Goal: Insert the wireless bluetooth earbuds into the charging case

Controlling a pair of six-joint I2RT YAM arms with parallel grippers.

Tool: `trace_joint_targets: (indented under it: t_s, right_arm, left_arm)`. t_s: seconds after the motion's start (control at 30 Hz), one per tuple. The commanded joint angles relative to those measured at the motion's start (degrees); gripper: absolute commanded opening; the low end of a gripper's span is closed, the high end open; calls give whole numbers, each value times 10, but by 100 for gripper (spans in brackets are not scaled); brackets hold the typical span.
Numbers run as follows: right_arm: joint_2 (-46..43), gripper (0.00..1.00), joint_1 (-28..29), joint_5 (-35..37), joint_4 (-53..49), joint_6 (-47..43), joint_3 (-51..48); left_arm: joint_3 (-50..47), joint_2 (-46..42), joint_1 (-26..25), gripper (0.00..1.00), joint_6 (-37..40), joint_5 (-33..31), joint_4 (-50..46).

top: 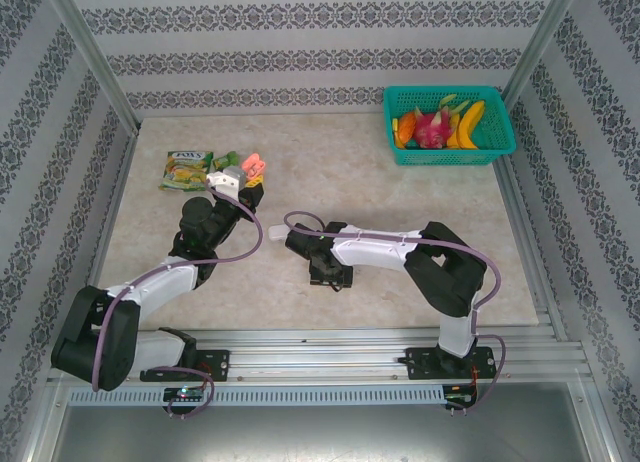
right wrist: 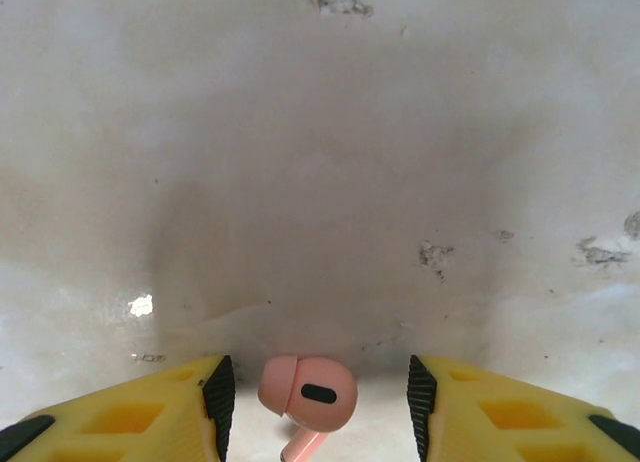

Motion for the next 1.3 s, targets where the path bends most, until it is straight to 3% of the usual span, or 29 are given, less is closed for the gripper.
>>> trace_joint_targets:
  t_s: [0.0,1.27]
  right_arm:
    - [11,48,6,5,-16,19,10]
    - [-4,35,-13,9,2,29,-14]
  left_arm:
    - [-6,9,9,0,-17,3,47]
    - [4,49,11,0,-39,15,73]
